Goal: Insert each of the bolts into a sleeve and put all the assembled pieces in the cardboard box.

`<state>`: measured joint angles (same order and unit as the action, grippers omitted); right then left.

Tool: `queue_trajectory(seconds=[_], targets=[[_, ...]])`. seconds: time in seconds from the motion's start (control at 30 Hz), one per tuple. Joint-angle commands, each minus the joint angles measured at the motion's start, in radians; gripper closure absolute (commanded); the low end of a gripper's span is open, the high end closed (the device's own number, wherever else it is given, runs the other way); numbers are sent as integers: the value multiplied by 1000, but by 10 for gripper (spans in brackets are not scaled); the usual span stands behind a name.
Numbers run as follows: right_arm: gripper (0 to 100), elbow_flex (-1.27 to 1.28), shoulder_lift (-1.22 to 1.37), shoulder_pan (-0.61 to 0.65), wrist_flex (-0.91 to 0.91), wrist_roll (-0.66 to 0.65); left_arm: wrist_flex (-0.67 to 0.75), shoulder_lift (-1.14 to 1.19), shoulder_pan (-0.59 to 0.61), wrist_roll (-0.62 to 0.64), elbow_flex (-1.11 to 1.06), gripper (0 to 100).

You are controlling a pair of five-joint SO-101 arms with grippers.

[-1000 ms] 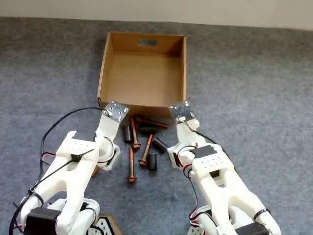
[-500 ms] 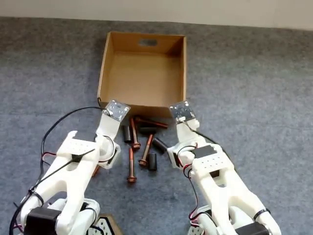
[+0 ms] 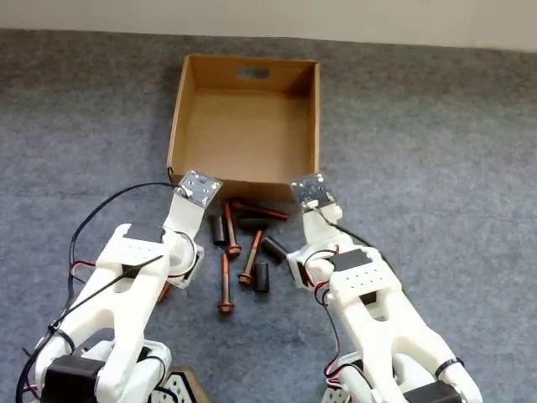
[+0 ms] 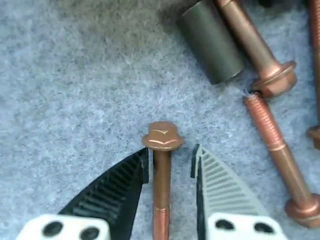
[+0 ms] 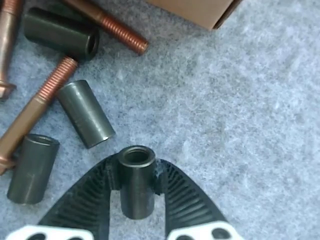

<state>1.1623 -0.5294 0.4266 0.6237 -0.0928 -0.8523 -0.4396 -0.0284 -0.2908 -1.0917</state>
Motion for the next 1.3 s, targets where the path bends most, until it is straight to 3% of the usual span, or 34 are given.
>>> queue_trajectory(seconds=[0.0, 0.2, 0.37, 0.67, 0.87, 0.97, 1.1, 1.27], targets=[[992, -4, -30, 2, -12, 2, 11, -27, -10, 0, 5, 827], [992, -4, -30, 2, -12, 2, 6, 1, -15, 0, 22, 921], [992, -4, -30, 2, -12, 2, -74, 225, -15, 0, 197, 876], [992, -5, -30, 2, -12, 2, -247, 552, -16, 0, 475, 889], [992, -7, -30, 2, -12, 2, -255, 564, -16, 0, 483, 895], [992, -4, -39, 1, -12, 2, -253, 564, -16, 5, 483, 995], [992, -2, -41, -2, -12, 2, -253, 561, -18, 6, 483, 993], [992, -4, -41, -2, -12, 5, -264, 384, -16, 8, 478, 992]])
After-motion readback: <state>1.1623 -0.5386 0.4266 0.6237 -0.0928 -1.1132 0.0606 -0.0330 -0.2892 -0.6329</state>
